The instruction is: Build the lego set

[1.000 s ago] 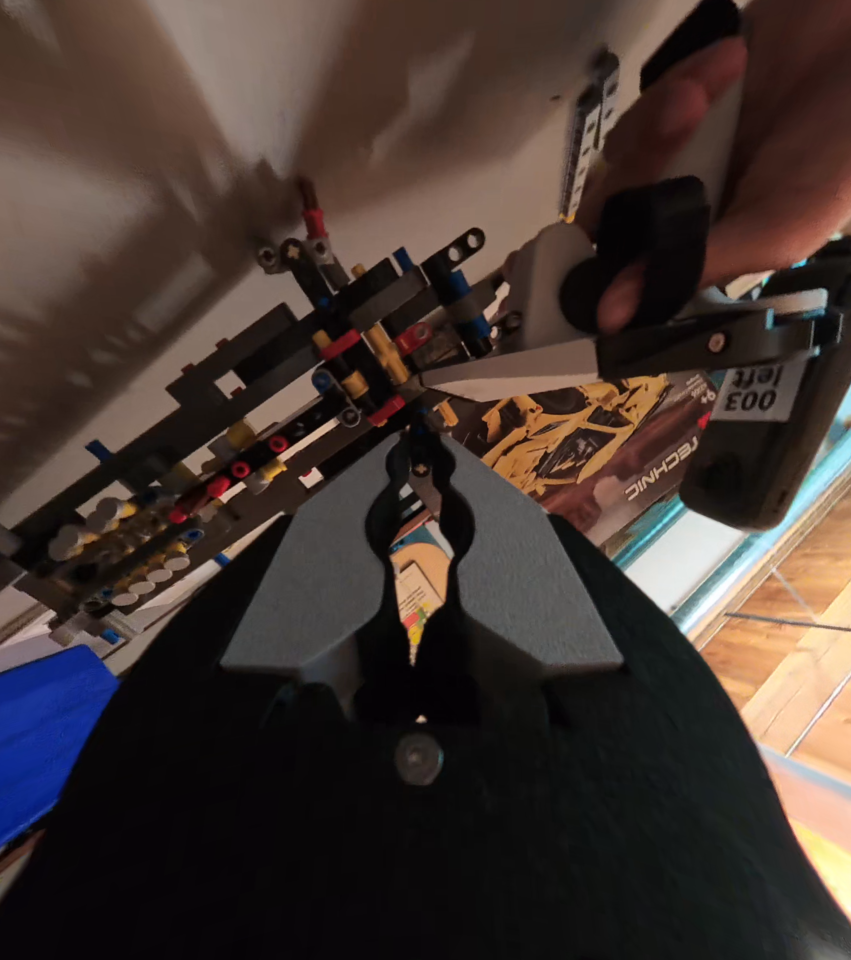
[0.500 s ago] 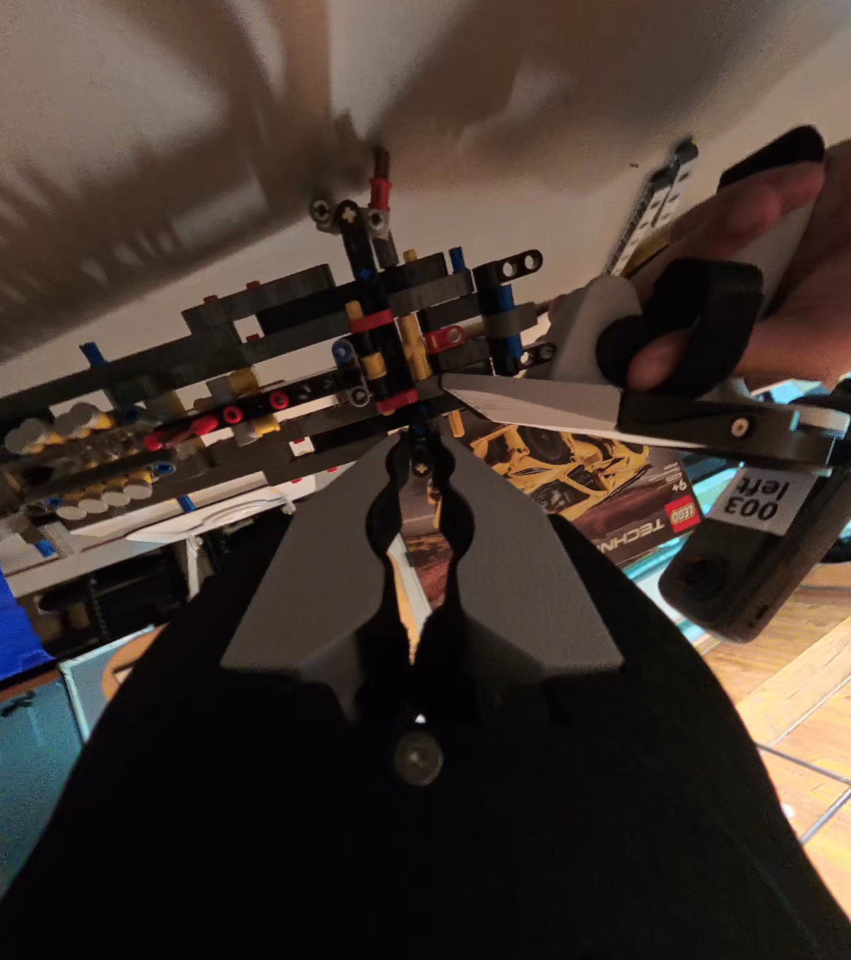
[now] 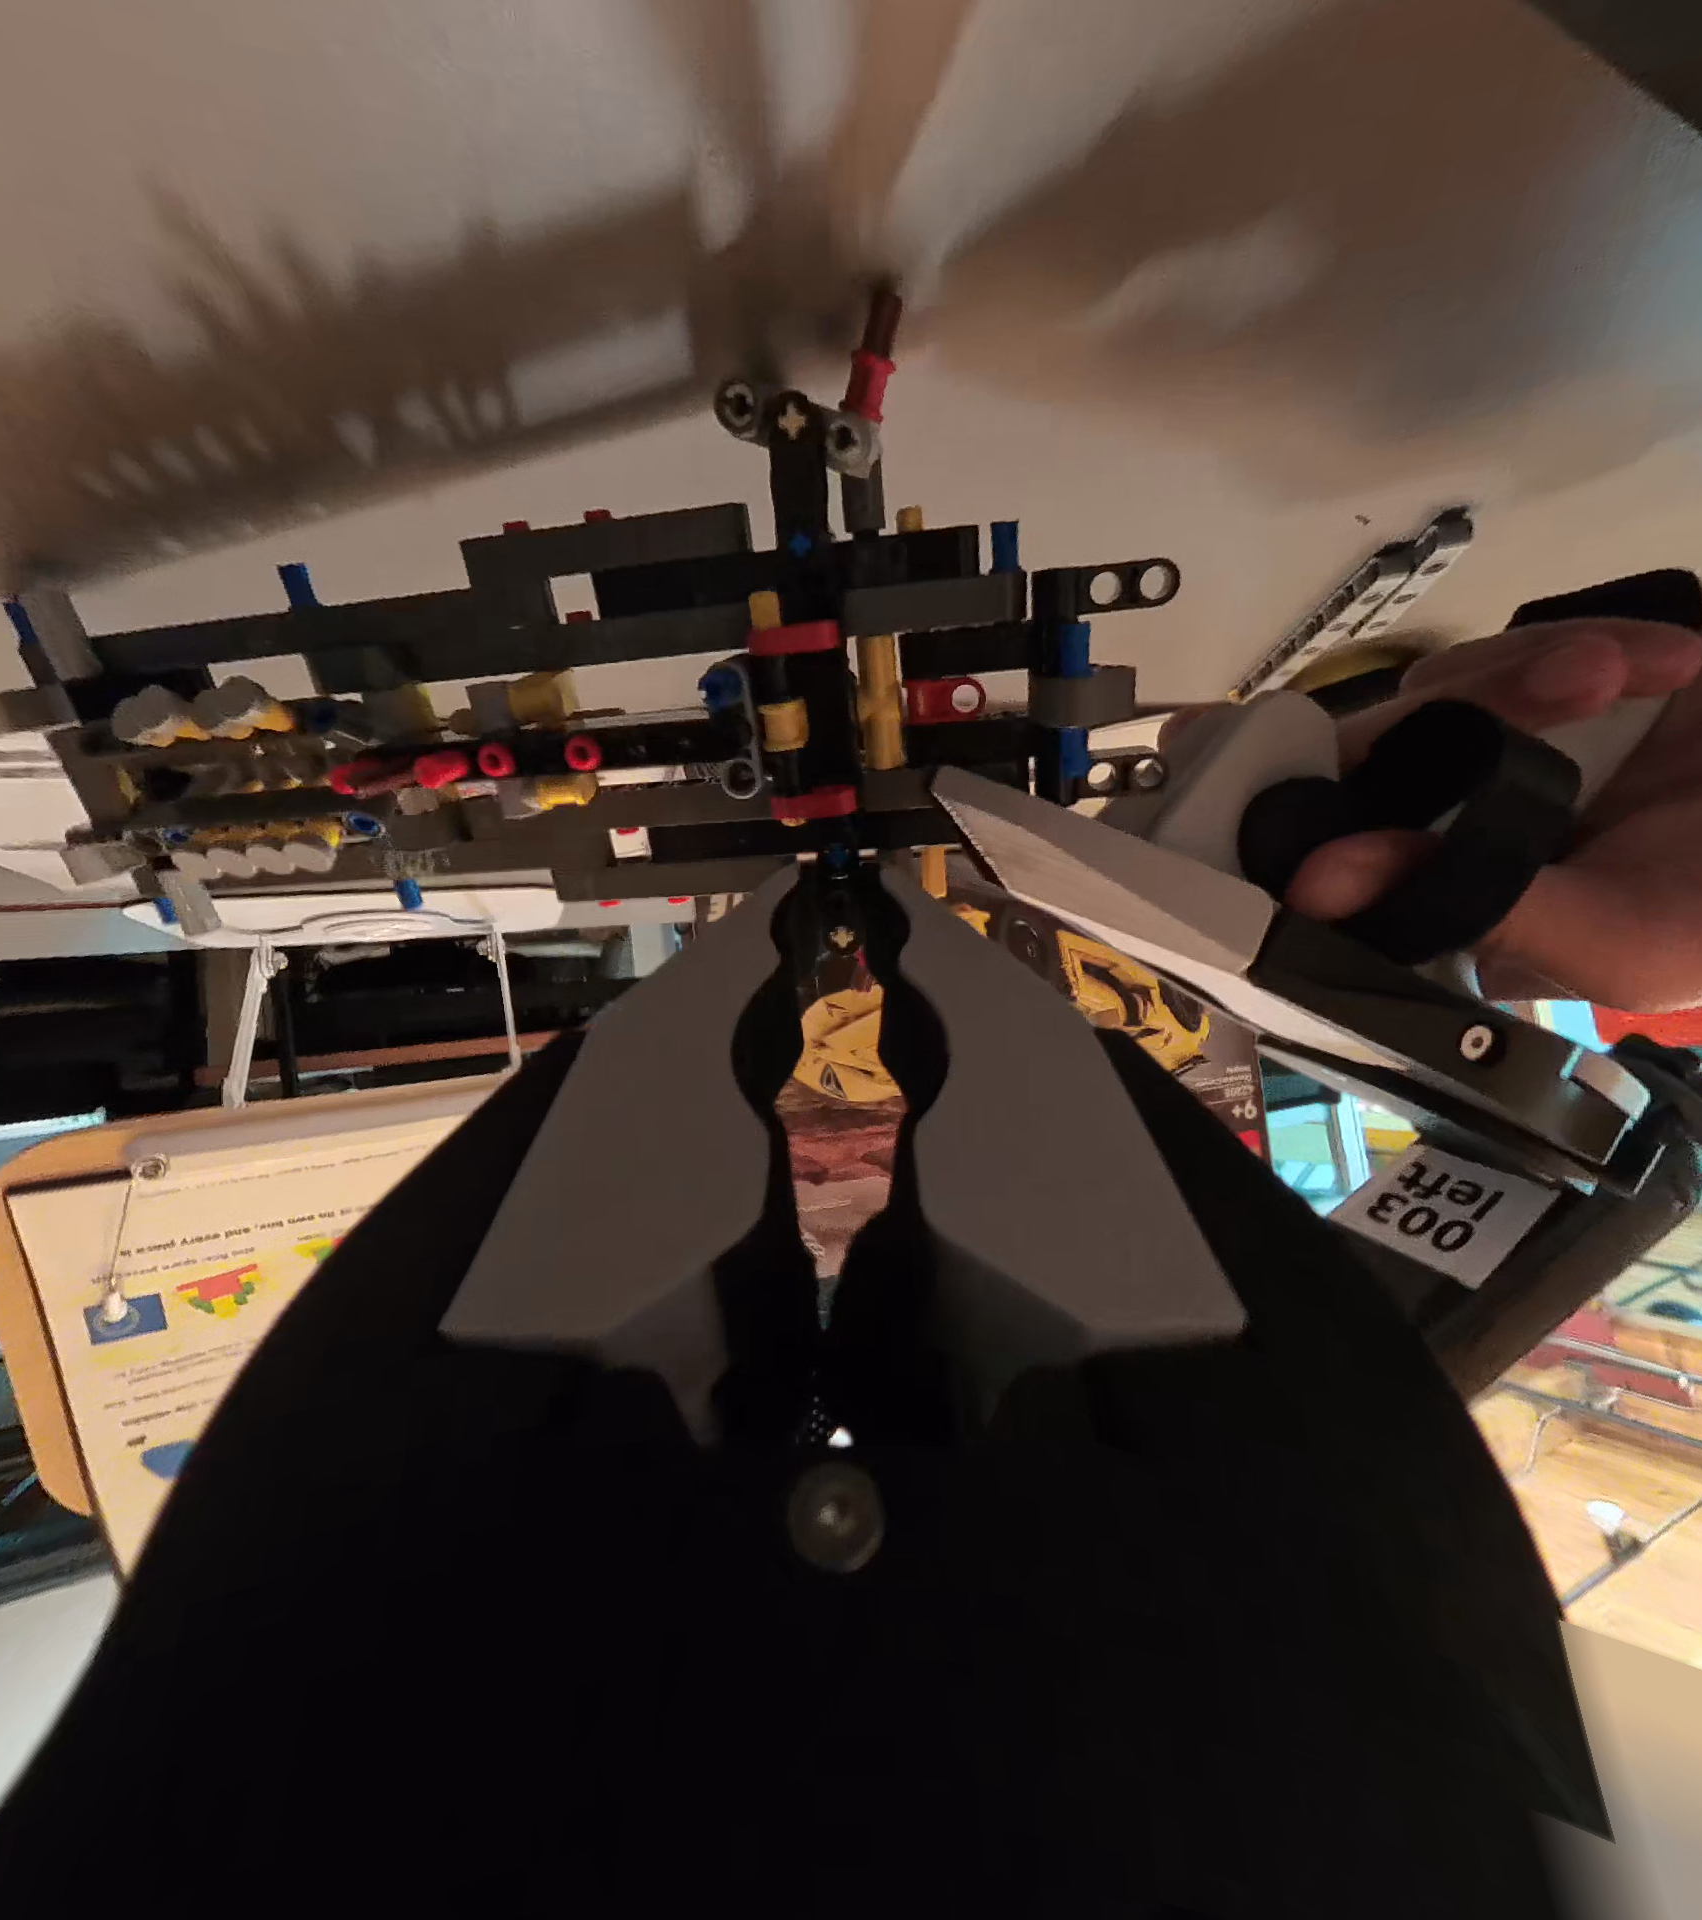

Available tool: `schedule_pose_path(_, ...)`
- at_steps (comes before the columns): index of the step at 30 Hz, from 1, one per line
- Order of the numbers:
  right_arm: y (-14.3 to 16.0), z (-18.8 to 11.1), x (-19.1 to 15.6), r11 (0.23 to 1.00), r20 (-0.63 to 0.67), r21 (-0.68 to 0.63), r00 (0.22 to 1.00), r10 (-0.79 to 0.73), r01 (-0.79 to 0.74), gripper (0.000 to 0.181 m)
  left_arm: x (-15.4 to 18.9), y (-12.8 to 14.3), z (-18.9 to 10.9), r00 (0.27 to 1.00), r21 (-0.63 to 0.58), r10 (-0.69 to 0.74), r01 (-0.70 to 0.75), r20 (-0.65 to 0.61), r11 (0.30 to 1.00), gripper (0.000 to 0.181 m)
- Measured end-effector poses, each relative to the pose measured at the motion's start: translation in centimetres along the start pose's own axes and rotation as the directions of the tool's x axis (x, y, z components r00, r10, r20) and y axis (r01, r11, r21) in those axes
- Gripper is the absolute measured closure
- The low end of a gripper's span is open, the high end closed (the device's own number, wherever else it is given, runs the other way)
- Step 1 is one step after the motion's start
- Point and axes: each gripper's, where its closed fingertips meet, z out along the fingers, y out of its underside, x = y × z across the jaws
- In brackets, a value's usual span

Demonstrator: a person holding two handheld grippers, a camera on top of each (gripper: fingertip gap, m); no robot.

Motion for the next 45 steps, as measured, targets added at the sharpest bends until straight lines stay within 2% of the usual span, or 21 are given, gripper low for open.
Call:
schedule_pose_path(4,-0.03,0.14,0.07,1.000,-0.068,-0.029,0.998,0.008,-0.010,0.175,-0.10,0.13,0.01,0.999,-0.001,-0.030,0.030,-0.017,1.000,0.174)
schedule_pose_path(19,-0.10,0.31,0.26,0.995,-0.133,-0.072,0.990,0.055,-0.065,0.175,-0.11,0.27,0.08,0.998,-0.012,-0.059,0.058,-0.024,0.998,0.174)
schedule_pose_path(24,-0.02,0.49,0.05,0.996,-0.081,-0.091,0.997,0.014,-0.021,0.175,-0.06,0.23,0.30,0.998,-0.013,-0.065,0.065,-0.023,0.998,0.173)
schedule_pose_path(29,0.03,0.49,-0.03,0.994,-0.051,-0.099,0.998,0.043,-0.048,0.175,0.00,0.11,0.32,0.999,-0.015,-0.036,0.036,-0.006,0.999,0.173)
schedule_pose_path(33,0.13,0.64,-0.08,0.965,-0.036,-0.111,0.971,0.235,-0.237,0.174,-0.21,0.13,0.37,0.997,-0.003,-0.067,0.067,-0.024,0.998,0.174)
schedule_pose_path(35,0.10,0.83,-0.32,0.952,-0.024,-0.117,0.959,0.283,-0.284,0.172,-0.24,0.22,0.45,0.996,-0.002,-0.085,0.084,-0.029,0.996,0.174)
schedule_pose_path(38,-0.04,0.98,-0.51,0.954,-0.024,-0.111,0.961,0.276,-0.277,0.171,-0.09,0.26,0.53,0.996,-0.001,-0.083,0.083,-0.038,0.997,0.174)
schedule_pose_path(43,-0.26,0.83,-0.27,0.979,-0.059,-0.087,0.982,0.181,-0.185,0.174,0.08,0.25,0.67,0.996,0.000,-0.080,0.081,-0.050,0.997,0.174)
schedule_pose_path(45,-0.31,0.74,-0.35,0.975,-0.049,-0.078,0.978,0.203,-0.207,0.174,0.15,0.22,0.72,0.996,0.002,-0.078,0.078,-0.050,0.997,0.174)
